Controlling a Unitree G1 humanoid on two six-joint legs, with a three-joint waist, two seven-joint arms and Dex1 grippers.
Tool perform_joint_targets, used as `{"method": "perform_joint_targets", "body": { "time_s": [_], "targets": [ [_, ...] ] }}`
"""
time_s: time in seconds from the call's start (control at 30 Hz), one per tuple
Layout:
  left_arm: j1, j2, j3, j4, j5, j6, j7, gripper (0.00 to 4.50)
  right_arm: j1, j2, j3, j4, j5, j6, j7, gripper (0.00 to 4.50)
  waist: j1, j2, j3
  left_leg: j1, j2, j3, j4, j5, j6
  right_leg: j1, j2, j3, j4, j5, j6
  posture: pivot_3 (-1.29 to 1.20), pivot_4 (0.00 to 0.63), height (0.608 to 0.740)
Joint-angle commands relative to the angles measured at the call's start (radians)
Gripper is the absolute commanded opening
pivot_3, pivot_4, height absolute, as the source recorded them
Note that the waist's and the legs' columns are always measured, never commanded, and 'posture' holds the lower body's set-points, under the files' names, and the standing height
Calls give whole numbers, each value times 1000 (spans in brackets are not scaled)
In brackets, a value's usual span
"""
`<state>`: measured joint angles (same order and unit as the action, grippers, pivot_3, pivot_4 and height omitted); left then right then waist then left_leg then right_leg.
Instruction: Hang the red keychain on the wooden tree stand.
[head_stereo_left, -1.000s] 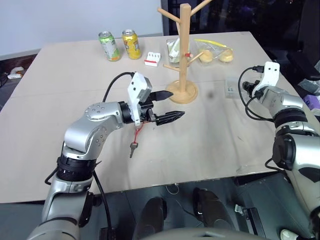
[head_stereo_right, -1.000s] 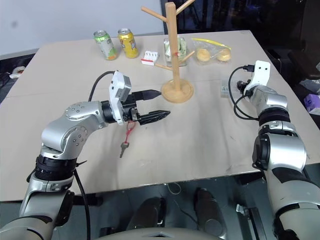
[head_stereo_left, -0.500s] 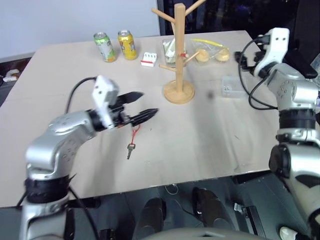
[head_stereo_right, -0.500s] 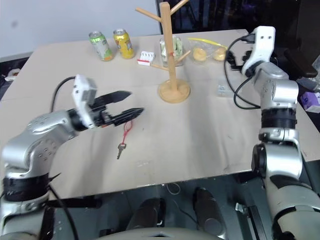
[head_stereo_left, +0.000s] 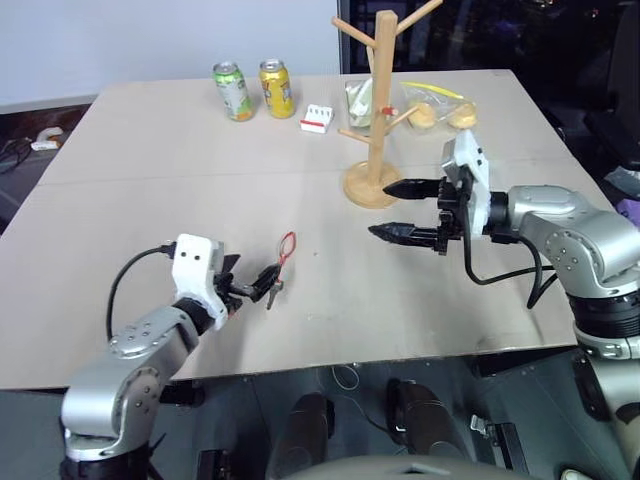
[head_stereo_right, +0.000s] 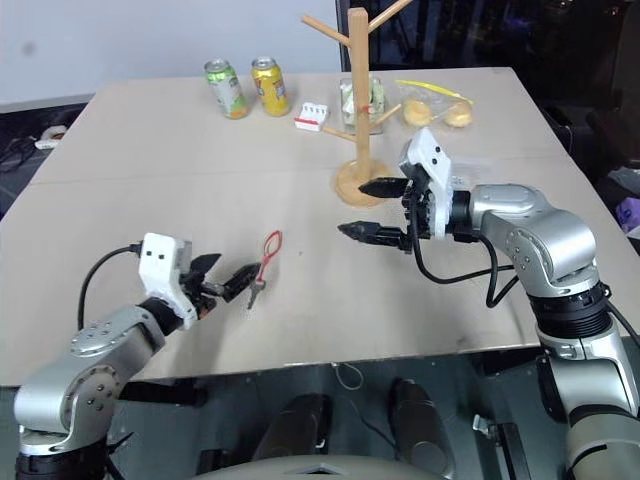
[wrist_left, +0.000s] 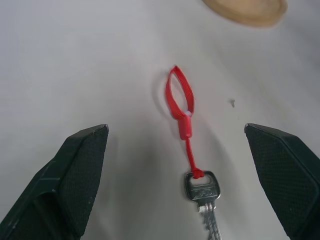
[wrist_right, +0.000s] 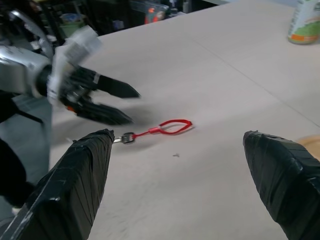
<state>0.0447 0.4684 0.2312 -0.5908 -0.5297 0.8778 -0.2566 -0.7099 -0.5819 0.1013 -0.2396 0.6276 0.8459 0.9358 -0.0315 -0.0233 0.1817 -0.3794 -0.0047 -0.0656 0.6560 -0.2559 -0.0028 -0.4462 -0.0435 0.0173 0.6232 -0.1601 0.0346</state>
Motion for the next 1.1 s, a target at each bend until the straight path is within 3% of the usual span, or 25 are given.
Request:
{"method": "perform_joint_targets", "body": {
  "time_s": [0.03,0.37,1.0,1.1],
  "targets": [
    [-24,-54,-48,39,70,-52,65,4500,-23,-19,-11,-40,26,-2,40,4426,-1,0,0,0,0,0,0,0,0,0,0,0,0,0,0,0,150,740],
    [-102,-121,-170,146,217,-105,119,4500,-23,-50,-15,-56,23,12,46,4426,-1,0,0,0,0,0,0,0,0,0,0,1,0,1,1,0,150,740],
    [-140,-154,-183,44,252,147,178,4500,-43,-66,-38,-54,39,34,17,4426,-5,0,0,0,0,0,0,0,0,0,0,1,0,2,3,0,150,740],
    [-138,-178,-167,37,252,161,187,3757,-49,-64,-38,-49,37,34,12,4500,-4,0,0,0,0,0,0,0,0,0,0,1,0,2,3,0,150,740]
  ]
}}
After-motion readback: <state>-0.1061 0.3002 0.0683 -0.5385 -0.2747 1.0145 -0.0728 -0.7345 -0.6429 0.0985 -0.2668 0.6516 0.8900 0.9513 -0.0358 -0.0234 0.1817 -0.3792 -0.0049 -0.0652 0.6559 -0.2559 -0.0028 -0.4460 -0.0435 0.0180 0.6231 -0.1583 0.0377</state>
